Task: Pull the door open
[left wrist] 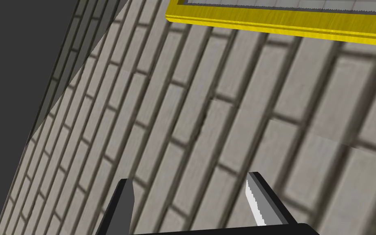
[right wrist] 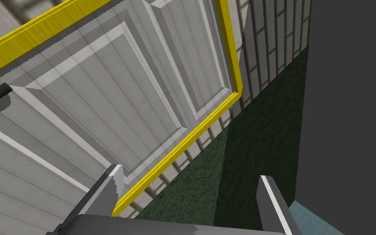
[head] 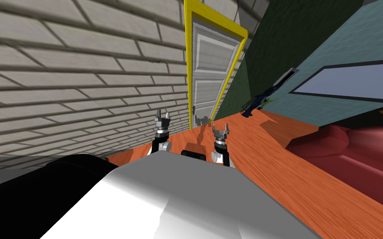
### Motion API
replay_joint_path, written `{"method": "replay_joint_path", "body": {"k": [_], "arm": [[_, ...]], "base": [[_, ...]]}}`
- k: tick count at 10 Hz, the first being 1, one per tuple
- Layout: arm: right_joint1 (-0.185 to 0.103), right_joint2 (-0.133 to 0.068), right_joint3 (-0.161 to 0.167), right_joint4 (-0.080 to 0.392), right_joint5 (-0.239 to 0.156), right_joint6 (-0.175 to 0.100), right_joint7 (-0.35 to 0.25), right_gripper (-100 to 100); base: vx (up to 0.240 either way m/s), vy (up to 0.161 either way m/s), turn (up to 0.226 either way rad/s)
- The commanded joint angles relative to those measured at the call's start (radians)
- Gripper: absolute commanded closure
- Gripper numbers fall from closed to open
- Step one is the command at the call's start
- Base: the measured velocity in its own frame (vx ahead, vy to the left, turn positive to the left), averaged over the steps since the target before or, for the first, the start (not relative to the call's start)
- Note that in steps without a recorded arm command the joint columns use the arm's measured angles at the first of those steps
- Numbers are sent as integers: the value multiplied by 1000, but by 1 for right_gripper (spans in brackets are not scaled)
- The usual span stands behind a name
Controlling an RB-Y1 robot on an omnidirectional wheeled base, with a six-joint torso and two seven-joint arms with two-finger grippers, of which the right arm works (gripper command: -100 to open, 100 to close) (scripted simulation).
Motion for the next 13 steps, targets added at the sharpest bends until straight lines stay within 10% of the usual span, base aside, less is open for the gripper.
{"method": "replay_joint_path", "body": {"k": [1,13], "arm": [[-16,-10,28,42,-17,-17,-41,-100],[-155,-82,230,354,-145,-130,-332,-100]], "base": [[85,55,19],[91,45,19]]}}
